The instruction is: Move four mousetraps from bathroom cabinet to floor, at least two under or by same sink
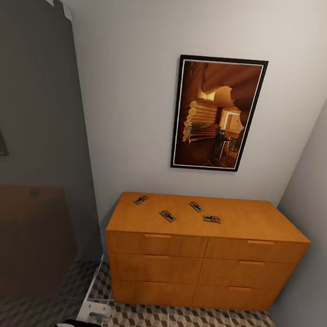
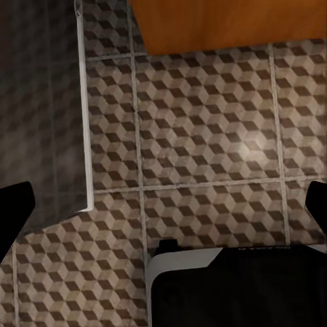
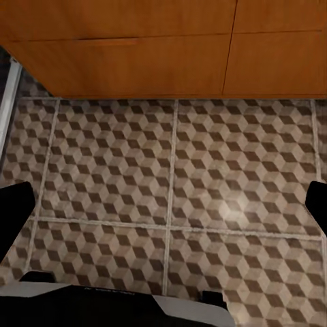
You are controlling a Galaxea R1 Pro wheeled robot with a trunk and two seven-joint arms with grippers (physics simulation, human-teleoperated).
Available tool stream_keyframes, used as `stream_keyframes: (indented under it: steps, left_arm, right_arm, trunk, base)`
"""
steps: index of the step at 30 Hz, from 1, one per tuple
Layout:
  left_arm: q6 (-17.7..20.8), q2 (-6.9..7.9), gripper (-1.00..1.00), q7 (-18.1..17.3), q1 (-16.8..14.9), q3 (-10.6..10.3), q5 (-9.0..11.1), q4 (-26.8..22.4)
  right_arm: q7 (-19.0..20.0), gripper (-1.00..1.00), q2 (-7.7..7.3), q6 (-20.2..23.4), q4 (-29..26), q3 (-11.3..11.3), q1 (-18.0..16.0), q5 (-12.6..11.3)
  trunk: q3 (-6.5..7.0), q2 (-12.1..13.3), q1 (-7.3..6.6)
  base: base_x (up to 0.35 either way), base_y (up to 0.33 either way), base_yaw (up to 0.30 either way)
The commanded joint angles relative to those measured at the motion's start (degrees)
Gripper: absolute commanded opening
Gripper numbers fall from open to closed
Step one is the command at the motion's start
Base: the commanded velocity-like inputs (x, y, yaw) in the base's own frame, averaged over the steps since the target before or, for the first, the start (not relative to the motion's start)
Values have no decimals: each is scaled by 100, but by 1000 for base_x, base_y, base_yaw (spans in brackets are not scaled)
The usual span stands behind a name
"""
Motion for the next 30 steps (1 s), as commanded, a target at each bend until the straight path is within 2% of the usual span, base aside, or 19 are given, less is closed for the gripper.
stream_keyframes:
  steps: [1, 5, 6, 9, 10, 14, 15, 19, 20, 22, 23, 25, 26, 30]
  left_arm:
    - [90, -25, 100, 31, -108, -5, 2, -13]
    - [341, -89, 100, 57, -638, -2, 15, -28]
    - [341, -89, 100, 57, -638, -2, 15, -28]
    - [350, -119, 100, 67, -1038, -1, 33, -30]
    - [350, -119, 100, 67, -1038, -1, 33, -30]
    - [350, -156, 100, 72, -1553, 3, 38, -23]
    - [350, -156, 100, 72, -1553, 3, 38, -23]
    - [350, -230, 100, 79, -1989, 6, 9, 4]
    - [350, -230, 100, 79, -1989, 6, 9, 4]
    - [350, -254, 100, 81, -2161, 6, 3, 13]
    - [350, -254, 100, 81, -2161, 6, 3, 13]
    - [350, -269, 100, 82, -2315, 7, 4, 19]
    - [350, -269, 100, 82, -2315, 7, 4, 19]
    - [350, -282, 100, 84, -2524, 8, 6, 38]
  right_arm:
    - [25, 100, -1, 63, -41, -7, -6, -9]
    - [25, 100, -2, 150, -118, 2, -203, -8]
    - [25, 100, -2, 150, -118, 2, -203, -8]
    - [25, 100, -2, 199, -144, 67, -455, -3]
    - [25, 100, -2, 199, -144, 67, -455, -3]
    - [53, 100, -10, 287, -160, 195, -828, -6]
    - [53, 100, -10, 287, -160, 195, -828, -6]
    - [145, 100, 16, 477, -167, 275, -1257, -7]
    - [145, 100, 16, 477, -167, 275, -1257, -7]
    - [175, 100, 32, 692, -168, 319, -1488, -7]
    - [175, 100, 32, 692, -168, 319, -1488, -7]
    - [199, 100, 54, 945, -169, 381, -1738, -4]
    - [199, 100, 54, 945, -169, 381, -1738, -4]
    - [220, 100, 109, 1271, -170, 478, -2082, -3]
  trunk:
    - [0, -3, 2]
    - [0, -3, 2]
    - [0, -3, 2]
    - [0, -3, 2]
    - [0, -3, 2]
    - [0, -3, 2]
    - [0, -3, 2]
    - [0, -3, 2]
    - [0, -3, 2]
    - [0, -3, 2]
    - [0, -3, 2]
    - [0, -3, 2]
    - [0, -3, 2]
    - [0, -3, 2]
  base:
    - [0, 0, 0]
    - [0, 0, 0]
    - [0, 0, 0]
    - [0, 0, 0]
    - [0, 0, 0]
    - [0, 0, 0]
    - [0, 0, 0]
    - [0, 0, 0]
    - [0, 0, 0]
    - [0, 0, 0]
    - [0, 0, 0]
    - [0, 0, 0]
    - [0, 0, 0]
    - [0, 0, 0]
